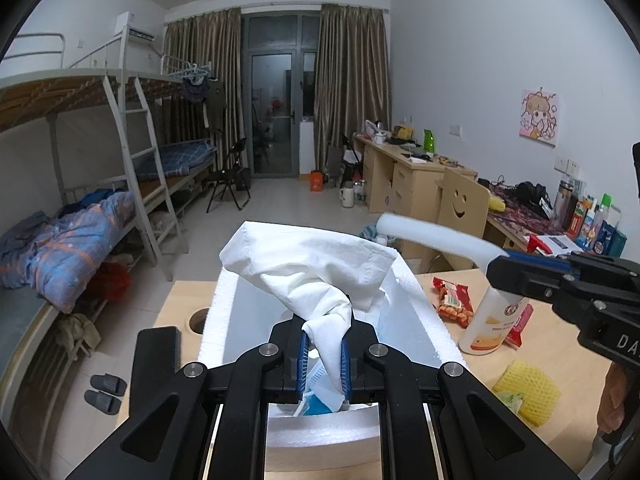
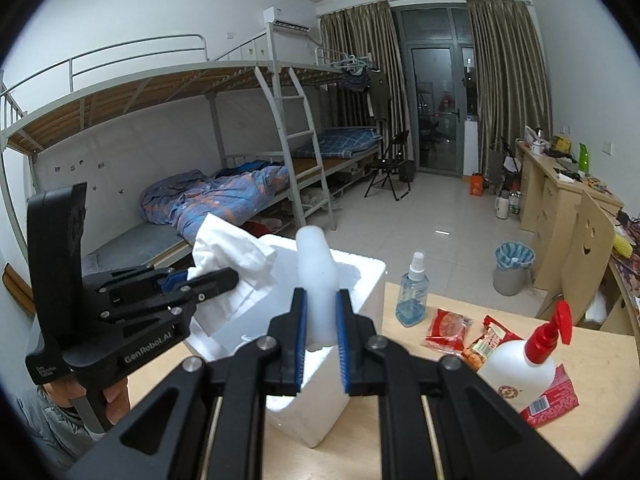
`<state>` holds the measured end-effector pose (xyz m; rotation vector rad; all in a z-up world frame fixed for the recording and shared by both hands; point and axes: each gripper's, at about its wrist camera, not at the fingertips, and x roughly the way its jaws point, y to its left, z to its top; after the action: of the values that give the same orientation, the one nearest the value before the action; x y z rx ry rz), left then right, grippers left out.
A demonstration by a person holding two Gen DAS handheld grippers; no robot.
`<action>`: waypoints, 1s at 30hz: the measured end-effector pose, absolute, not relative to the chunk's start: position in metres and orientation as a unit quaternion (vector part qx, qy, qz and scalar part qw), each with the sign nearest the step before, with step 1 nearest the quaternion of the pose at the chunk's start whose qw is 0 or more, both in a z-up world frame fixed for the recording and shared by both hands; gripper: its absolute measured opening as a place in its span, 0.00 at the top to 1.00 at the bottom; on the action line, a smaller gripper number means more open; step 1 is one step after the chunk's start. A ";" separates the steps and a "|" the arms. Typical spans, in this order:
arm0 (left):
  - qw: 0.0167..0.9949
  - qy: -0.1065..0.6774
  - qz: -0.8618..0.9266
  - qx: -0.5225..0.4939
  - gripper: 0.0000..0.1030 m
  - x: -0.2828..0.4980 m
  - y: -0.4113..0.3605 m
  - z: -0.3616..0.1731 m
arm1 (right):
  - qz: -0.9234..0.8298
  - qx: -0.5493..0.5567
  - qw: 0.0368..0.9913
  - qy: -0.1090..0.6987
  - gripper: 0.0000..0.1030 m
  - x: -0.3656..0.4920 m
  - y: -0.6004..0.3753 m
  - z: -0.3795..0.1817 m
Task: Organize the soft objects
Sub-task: 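Open the left gripper to drop the white cloth into the foam box, then lower the foam tube into the foam box and open the right gripper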
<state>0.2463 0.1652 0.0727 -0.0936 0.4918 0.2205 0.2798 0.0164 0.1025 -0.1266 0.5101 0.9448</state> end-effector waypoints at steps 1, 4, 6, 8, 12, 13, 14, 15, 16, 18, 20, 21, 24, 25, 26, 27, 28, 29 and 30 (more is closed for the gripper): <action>0.962 0.245 0.108 -0.046 0.87 0.248 0.165 0.071 | 0.450 -0.059 0.858 0.243 0.84 0.280 0.016 0.103; 0.961 0.249 0.108 -0.044 0.87 0.250 0.165 0.069 | 0.449 -0.060 0.858 0.243 0.84 0.280 0.017 0.103; 0.961 0.252 0.106 -0.046 0.87 0.251 0.166 0.069 | 0.450 -0.061 0.858 0.242 0.84 0.280 0.018 0.103; 0.961 0.253 0.106 -0.045 0.87 0.253 0.164 0.069 | 0.450 -0.060 0.858 0.242 0.84 0.281 0.017 0.103; 0.961 0.252 0.108 -0.040 0.86 0.254 0.164 0.070 | 0.450 -0.062 0.857 0.242 0.84 0.280 0.017 0.103; 0.962 0.249 0.108 -0.040 0.83 0.253 0.165 0.070 | 0.450 -0.061 0.858 0.242 0.84 0.280 0.018 0.103; 0.962 0.247 0.109 -0.040 0.74 0.252 0.165 0.071 | 0.450 -0.062 0.858 0.242 0.84 0.280 0.018 0.103; 0.963 0.245 0.109 -0.041 0.67 0.252 0.166 0.072 | 0.450 -0.062 0.858 0.241 0.84 0.280 0.017 0.103; 0.963 0.242 0.110 -0.041 0.47 0.251 0.167 0.073 | 0.449 -0.062 0.858 0.241 0.84 0.280 0.017 0.103; 0.963 0.240 0.116 -0.041 0.22 0.251 0.168 0.074 | 0.448 -0.063 0.859 0.240 0.84 0.281 0.016 0.102; 0.963 0.233 0.126 -0.042 0.12 0.251 0.169 0.074 | 0.449 -0.061 0.859 0.239 0.84 0.280 0.014 0.102; 0.965 0.222 0.131 -0.041 0.10 0.247 0.169 0.076 | 0.450 -0.061 0.859 0.238 0.84 0.280 0.013 0.102; 0.965 0.215 0.144 -0.037 0.10 0.245 0.170 0.078 | 0.451 -0.062 0.858 0.238 0.84 0.279 0.013 0.102; 0.965 0.215 0.145 -0.036 0.10 0.244 0.170 0.077 | 0.451 -0.063 0.858 0.237 0.84 0.279 0.013 0.102; 0.964 0.216 0.149 -0.035 0.10 0.245 0.171 0.077 | 0.452 -0.063 0.858 0.237 0.84 0.279 0.013 0.103; 0.964 0.218 0.149 -0.034 0.10 0.245 0.172 0.076 | 0.452 -0.063 0.857 0.237 0.84 0.279 0.012 0.103; 0.964 0.218 0.150 -0.032 0.10 0.245 0.171 0.076 | 0.452 -0.064 0.857 0.237 0.84 0.279 0.012 0.103; 0.964 0.218 0.150 -0.029 0.10 0.246 0.171 0.076 | 0.453 -0.064 0.857 0.237 0.84 0.279 0.013 0.104; 0.964 0.218 0.150 -0.026 0.10 0.246 0.170 0.076 | 0.453 -0.064 0.857 0.237 0.84 0.279 0.013 0.104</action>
<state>0.2458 0.1697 0.0758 -0.0526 0.4418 0.3044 0.2791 0.0133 0.1043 -0.1346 0.4986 0.9507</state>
